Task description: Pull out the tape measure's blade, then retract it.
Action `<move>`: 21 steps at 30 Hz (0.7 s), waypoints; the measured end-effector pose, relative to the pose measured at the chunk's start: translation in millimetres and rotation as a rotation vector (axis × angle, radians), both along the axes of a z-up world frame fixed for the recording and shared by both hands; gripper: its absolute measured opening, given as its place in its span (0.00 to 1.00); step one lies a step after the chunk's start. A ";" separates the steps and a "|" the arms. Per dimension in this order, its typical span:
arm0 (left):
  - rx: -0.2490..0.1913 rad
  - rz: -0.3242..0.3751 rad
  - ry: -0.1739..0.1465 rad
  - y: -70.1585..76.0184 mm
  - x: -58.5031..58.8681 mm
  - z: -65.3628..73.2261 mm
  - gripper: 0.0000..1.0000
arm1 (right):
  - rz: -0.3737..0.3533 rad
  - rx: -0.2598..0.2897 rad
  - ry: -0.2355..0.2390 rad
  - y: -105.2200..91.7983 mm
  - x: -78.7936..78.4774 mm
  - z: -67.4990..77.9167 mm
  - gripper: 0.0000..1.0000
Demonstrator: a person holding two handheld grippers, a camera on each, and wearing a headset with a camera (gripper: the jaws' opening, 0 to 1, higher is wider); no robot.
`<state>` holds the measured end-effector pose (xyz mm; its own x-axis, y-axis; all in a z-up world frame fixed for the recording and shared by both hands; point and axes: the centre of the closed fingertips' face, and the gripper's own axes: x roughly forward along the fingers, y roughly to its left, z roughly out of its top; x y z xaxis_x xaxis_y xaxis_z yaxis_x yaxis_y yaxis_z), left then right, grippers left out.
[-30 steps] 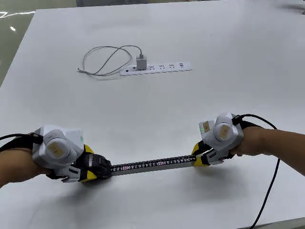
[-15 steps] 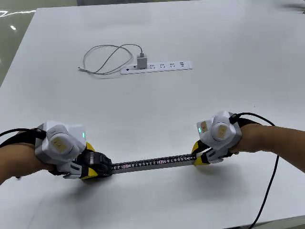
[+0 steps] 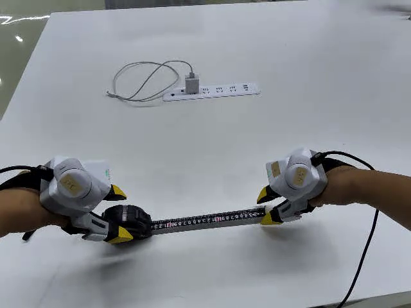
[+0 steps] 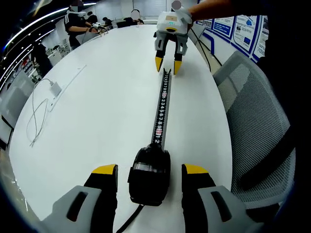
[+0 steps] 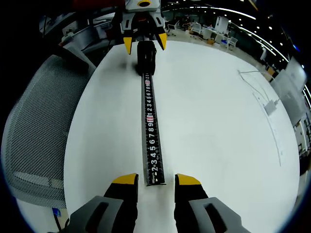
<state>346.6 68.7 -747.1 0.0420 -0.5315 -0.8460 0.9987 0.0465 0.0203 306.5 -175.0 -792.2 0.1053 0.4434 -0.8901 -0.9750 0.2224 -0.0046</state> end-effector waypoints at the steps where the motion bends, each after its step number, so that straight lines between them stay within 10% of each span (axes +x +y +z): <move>1: -0.005 0.004 0.005 0.0 -0.6 0.4 0.54 | -0.007 0.002 0.000 -1.0 -0.2 0.9 0.27; 21: -0.041 0.089 0.057 8.2 -1.5 3.4 0.73 | -0.123 0.037 0.027 -11.3 -1.5 16.2 0.41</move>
